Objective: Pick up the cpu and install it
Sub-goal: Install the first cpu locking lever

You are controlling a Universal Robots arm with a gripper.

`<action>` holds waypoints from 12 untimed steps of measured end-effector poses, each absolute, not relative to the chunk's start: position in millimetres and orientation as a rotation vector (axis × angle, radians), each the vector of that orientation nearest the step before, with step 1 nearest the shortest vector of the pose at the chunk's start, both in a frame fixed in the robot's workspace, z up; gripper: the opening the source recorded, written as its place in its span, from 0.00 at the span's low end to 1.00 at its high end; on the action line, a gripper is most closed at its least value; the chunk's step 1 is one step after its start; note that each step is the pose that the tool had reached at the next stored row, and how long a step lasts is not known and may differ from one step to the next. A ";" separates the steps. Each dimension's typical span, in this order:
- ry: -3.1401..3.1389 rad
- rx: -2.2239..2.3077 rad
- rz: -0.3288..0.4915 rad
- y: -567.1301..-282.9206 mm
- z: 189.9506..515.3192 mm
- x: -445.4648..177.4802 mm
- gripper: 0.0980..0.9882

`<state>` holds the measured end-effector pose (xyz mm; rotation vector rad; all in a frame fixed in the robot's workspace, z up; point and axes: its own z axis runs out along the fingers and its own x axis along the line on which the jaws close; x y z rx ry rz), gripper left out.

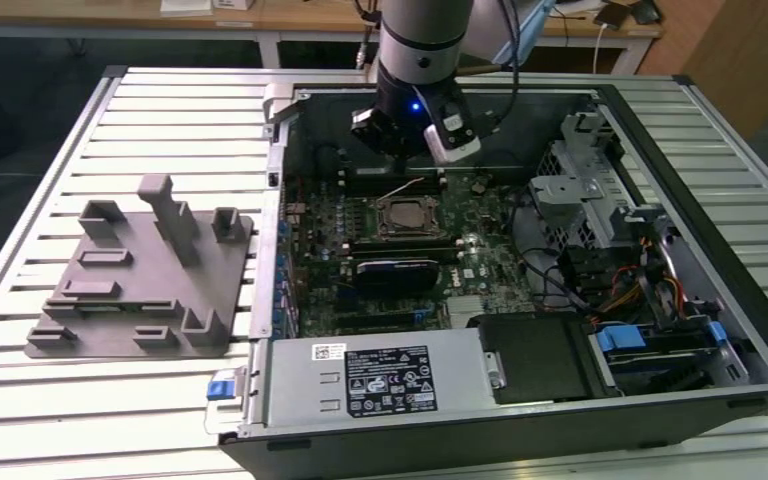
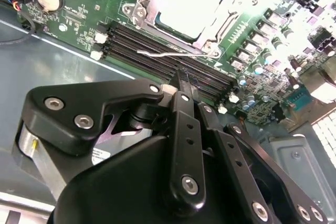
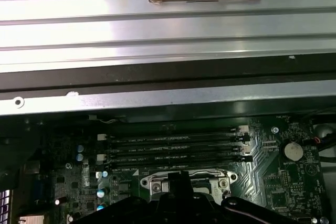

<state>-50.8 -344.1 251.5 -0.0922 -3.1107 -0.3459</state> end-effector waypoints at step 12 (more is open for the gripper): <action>-3.151 -0.087 -0.352 -344.1 249.6 -50.8 0.01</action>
